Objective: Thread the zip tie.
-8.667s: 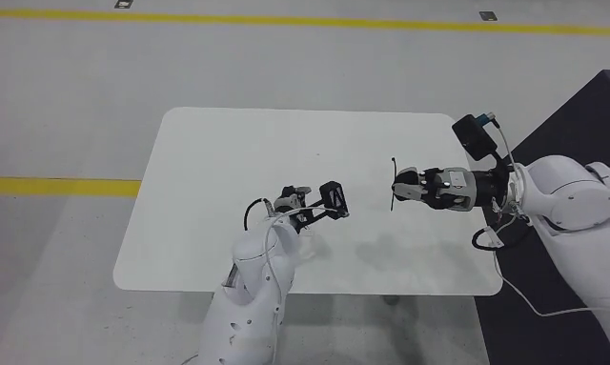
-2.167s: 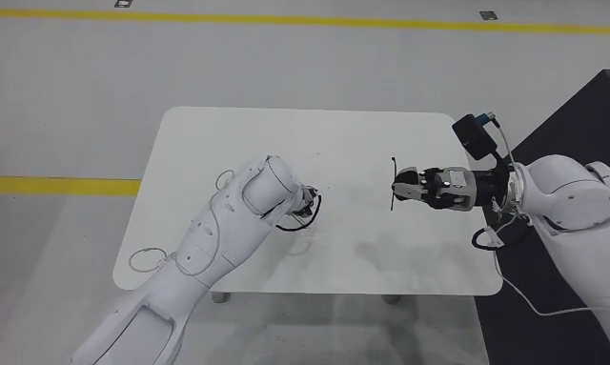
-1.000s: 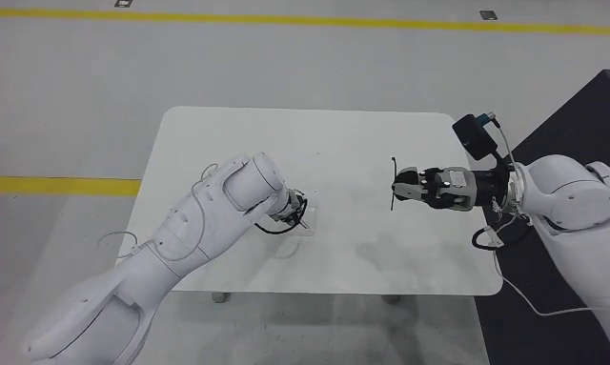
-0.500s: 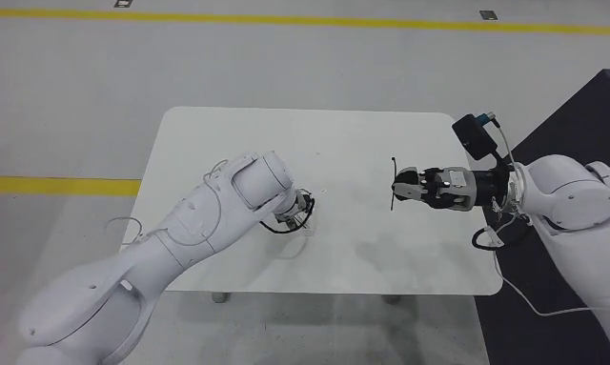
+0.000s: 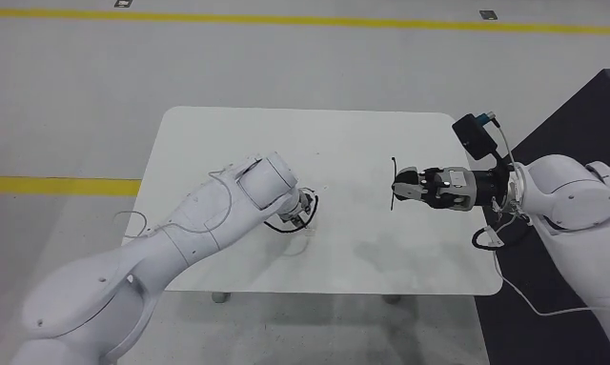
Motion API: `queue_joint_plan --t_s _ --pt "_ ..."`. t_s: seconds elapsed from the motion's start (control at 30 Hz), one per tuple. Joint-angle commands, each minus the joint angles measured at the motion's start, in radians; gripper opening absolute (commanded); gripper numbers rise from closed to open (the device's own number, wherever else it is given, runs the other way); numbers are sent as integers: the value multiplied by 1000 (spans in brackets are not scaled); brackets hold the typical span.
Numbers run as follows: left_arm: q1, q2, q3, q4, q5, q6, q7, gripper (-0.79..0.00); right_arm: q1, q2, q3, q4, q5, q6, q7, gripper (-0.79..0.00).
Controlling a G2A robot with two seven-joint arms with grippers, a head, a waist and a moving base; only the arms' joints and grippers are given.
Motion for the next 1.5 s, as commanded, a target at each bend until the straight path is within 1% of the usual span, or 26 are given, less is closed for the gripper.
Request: queue_joint_plan --t_s 0.0,0.07,0.4,0.7,0.9,0.97,1.03,1.1,1.17,1.27,1.33,1.37,1.4,1.43,1.47 --pt "3 -1 0 4 -4 0 8 -662 0 0 0 0 0 0 0 -785" --pt "5 -3 0 9 -7 0 13 -690 0 0 0 0 0 0 0 -785" --pt "2 -4 0 34 -9 0 13 -702 0 0 0 0 0 0 0 -785" --pt "8 -5 0 60 23 0 -22 -690 0 0 0 0 0 0 0 -785" --pt "5 -13 0 77 63 0 -60 -686 0 0 0 0 0 0 0 -785" --pt "1 -17 0 82 75 0 -75 -668 0 0 0 0 0 0 0 -785" --pt "-8 -22 0 76 88 0 -84 -662 0 0 0 0 0 0 0 -785" --pt "-16 -25 0 59 97 0 -84 -628 0 0 0 0 0 0 0 -785" --pt "-24 -25 0 39 105 0 -76 -625 0 0 0 0 0 0 0 -785" --pt "-27 -22 0 -2 175 0 -76 -610 0 0 0 0 0 0 0 -785" --pt "-27 -19 0 -55 305 0 -90 -650 0 0 0 0 0 0 0 -785" --pt "-16 -16 0 -71 367 0 -134 -702 0 0 0 0 0 0 0 -785" --pt "-22 -13 0 -95 431 0 -163 -760 0 0 0 0 0 0 0 -785" --pt "-21 -10 0 -124 490 0 -190 -785 0 0 0 0 0 0 0 -785" --pt "-23 -6 0 -146 514 0 -223 -785 0 0 0 0 0 0 0 -785"
